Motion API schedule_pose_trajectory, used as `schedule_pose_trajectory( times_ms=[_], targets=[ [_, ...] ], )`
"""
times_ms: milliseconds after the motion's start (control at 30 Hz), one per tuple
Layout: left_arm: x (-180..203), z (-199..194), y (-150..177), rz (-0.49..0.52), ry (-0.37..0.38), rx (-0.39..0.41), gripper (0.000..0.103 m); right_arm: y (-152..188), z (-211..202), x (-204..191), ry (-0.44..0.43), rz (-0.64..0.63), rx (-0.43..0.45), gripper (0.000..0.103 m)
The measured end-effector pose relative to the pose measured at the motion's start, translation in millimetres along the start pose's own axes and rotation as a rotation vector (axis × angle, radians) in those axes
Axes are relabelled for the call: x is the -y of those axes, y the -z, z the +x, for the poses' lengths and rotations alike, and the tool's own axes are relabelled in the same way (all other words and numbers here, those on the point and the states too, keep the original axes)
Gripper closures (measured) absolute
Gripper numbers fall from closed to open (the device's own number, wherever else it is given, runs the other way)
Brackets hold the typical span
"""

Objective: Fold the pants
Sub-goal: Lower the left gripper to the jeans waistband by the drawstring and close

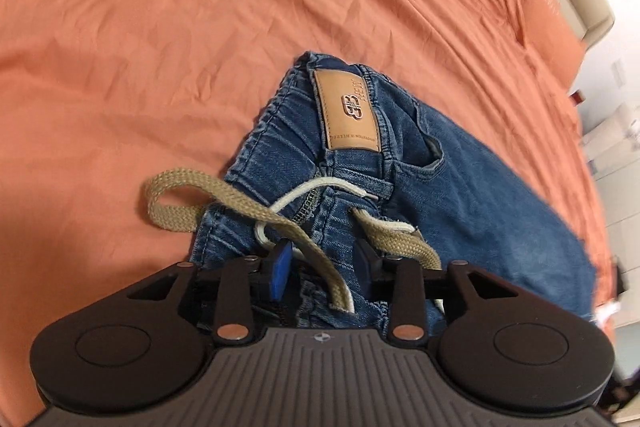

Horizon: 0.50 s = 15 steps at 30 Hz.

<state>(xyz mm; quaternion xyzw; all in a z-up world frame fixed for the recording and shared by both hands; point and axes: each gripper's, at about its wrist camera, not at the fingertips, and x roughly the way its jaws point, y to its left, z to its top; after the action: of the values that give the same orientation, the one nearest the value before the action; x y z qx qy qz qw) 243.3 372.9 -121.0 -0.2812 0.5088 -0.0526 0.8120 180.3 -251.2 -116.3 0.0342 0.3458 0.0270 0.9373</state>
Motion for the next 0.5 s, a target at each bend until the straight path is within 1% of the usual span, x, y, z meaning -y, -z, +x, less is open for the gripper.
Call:
schedule_pose_trajectory(
  times_ms=[67,133,200,233,267,333,400,433,467,500],
  targets=[
    [-9,2,0,-0.024,0.058,-0.036,0.046,1,6,-3,0.005,-0.013,-0.004,0.021],
    [-18,10,2,-0.047,0.101,-0.111,0.046,2,11,-5,0.009,-0.023,-0.011,0.021],
    [-23,15,3,-0.082,0.155,-0.141,0.047,3,15,-7,0.014,-0.031,-0.017,0.021],
    [-24,17,2,-0.098,0.172,-0.135,0.051,3,17,-8,0.017,-0.032,-0.018,0.021],
    [-23,19,0,-0.111,0.187,-0.13,0.052,4,18,-9,0.019,-0.034,-0.017,0.021],
    [-15,22,-3,-0.095,0.228,-0.128,0.052,5,19,-11,0.021,-0.041,-0.02,0.021],
    [-9,22,-3,-0.078,0.22,-0.1,0.053,5,19,-13,0.025,-0.051,-0.022,0.021],
    [-7,21,-1,-0.081,0.21,-0.089,0.064,6,18,-14,0.027,-0.057,-0.02,0.021],
    [-6,19,1,-0.082,0.179,-0.076,0.082,6,17,-14,0.031,-0.061,-0.016,0.021],
    [-2,15,4,-0.074,0.136,-0.054,0.084,6,16,-14,0.035,-0.064,-0.011,0.021]
  ],
)
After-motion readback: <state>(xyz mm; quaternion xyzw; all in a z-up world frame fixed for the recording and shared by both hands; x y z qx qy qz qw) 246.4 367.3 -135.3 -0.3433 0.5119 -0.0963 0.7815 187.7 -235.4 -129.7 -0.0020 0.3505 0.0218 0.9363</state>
